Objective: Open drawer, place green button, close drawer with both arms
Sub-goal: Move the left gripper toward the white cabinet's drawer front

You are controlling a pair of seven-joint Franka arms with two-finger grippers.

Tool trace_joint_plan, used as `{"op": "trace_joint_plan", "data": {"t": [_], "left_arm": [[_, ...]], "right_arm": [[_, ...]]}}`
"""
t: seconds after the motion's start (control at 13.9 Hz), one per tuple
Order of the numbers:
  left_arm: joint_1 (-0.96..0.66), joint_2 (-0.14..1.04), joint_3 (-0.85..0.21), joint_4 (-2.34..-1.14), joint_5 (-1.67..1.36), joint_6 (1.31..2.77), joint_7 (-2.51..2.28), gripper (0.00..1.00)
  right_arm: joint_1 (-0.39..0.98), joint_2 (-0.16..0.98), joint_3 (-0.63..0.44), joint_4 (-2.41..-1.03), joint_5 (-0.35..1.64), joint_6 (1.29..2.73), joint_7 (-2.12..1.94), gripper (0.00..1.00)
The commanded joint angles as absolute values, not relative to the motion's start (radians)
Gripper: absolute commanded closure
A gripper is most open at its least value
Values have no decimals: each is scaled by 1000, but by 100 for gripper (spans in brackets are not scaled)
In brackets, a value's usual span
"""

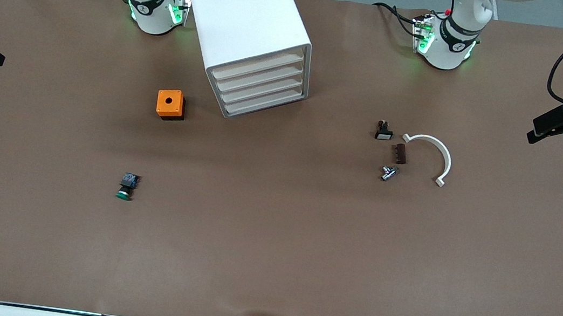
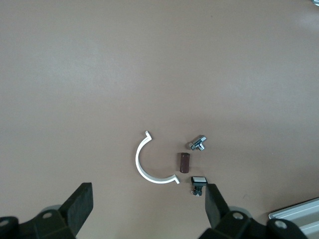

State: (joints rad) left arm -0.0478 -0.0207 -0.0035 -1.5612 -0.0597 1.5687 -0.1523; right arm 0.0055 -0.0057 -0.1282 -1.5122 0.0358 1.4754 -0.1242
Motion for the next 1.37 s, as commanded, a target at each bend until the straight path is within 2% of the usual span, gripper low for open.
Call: {"op": "trace_joint_plan", "data": {"t": [0.0,0.5,1.08,1.29], "left_arm": [[-44,-26,-12,-1554,-34,1540,-154,0],[-31,-9,-2,-1548,-38,1546,-161,0],[-57,178,-12,-1546,-34,1582,-169,0],[-115,256,-12,-1546,-38,1582,-207,0]], "right_arm": [[11,-37,-126,-1543,51,1486,-92,0],[26,-38,-126,-1543,46,1483,-95,0],[25,-37,-127,-1543,15,1514,-106,0],[25,-38,-127,-1543,11,1514,-106,0]]}}
